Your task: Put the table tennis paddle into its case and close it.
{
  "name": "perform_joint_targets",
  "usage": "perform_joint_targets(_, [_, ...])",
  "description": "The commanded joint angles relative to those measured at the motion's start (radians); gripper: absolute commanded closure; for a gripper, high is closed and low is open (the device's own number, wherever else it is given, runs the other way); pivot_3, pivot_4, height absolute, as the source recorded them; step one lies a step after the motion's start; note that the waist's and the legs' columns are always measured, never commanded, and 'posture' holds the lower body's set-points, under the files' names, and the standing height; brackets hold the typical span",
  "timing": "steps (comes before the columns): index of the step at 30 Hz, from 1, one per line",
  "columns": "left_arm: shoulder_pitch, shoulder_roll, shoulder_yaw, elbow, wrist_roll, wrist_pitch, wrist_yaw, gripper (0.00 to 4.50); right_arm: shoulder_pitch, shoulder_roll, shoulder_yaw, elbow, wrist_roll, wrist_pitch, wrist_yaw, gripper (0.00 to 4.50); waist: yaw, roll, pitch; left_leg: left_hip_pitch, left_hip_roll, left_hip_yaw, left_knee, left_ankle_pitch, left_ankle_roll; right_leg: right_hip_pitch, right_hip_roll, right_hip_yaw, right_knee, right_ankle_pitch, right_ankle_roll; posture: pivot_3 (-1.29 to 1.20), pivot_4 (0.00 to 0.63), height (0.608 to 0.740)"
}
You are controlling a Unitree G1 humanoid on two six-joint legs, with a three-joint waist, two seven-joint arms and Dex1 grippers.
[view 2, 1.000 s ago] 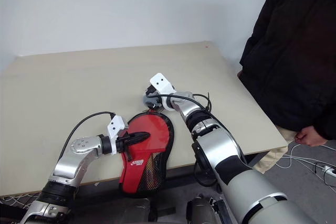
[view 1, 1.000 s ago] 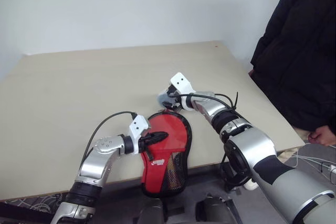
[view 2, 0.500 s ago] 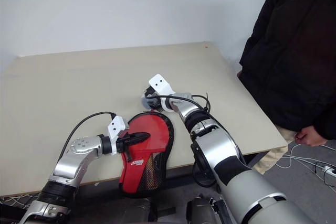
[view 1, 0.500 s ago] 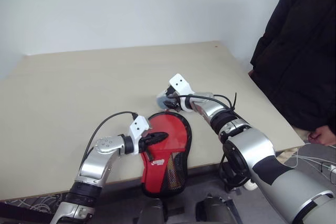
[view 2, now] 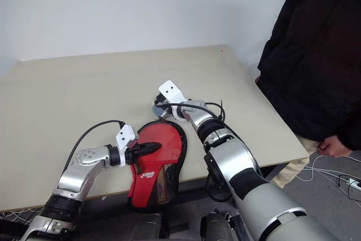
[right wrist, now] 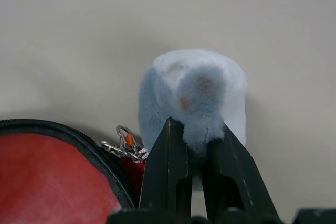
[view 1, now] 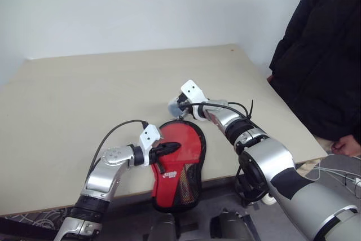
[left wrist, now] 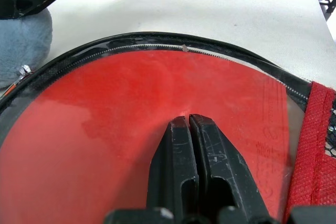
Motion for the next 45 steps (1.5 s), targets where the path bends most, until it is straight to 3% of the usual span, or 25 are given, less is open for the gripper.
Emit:
perform_joint_targets(1, [0.004, 0.006, -0.024, 0.032, 0.03, -0.003, -0.003, 4.5, -0.012, -0.004, -0.008, -0.023, -0.006, -0.011, -0.001, 4.48, 0.0, 0.0, 0.0, 0.0, 0.0, 0.0, 0.0, 0.0, 0.0, 0.0, 0.0, 0.0, 0.0, 0.0, 0.0, 0.0, 0.0, 0.725])
perform_joint_targets(25, [-0.022, -0.002, -0.055, 0.079, 0.098, -0.027, 0.028, 4.5, -0.045, -0.024, -0.025, -0.034, -0.007, -0.046, -0.054, 4.48, 0.001, 0.003, -0.001, 0.001, 0.0, -0.001, 0.003, 0.0, 0.0, 0.003, 0.0, -0.001, 0.0, 0.001, -0.002, 0.0, 0.0, 0.725])
perform_joint_targets(35, [-0.003, 0.001, -0.056, 0.069, 0.085, -0.014, 0.017, 4.5, -0.06, -0.077, -0.005, -0.035, -0.043, -0.085, -0.127, 4.48, 0.001, 0.003, -0.001, 0.001, 0.0, -0.002, 0.003, 0.0, 0.0, 0.003, 0.0, -0.001, 0.0, 0.001, -0.002, 0.0, 0.0, 0.725])
perform_joint_targets(45, [-0.002, -0.005, -0.062, 0.07, 0.082, -0.011, 0.013, 4.5, -0.043, -0.142, 0.036, -0.059, -0.095, -0.139, -0.106, 4.48, 0.002, 0.004, -0.001, 0.001, 0.0, -0.002, 0.003, 0.0, 0.001, 0.003, 0.0, -0.001, 0.0, 0.001, -0.002, 0.0, 0.0, 0.725])
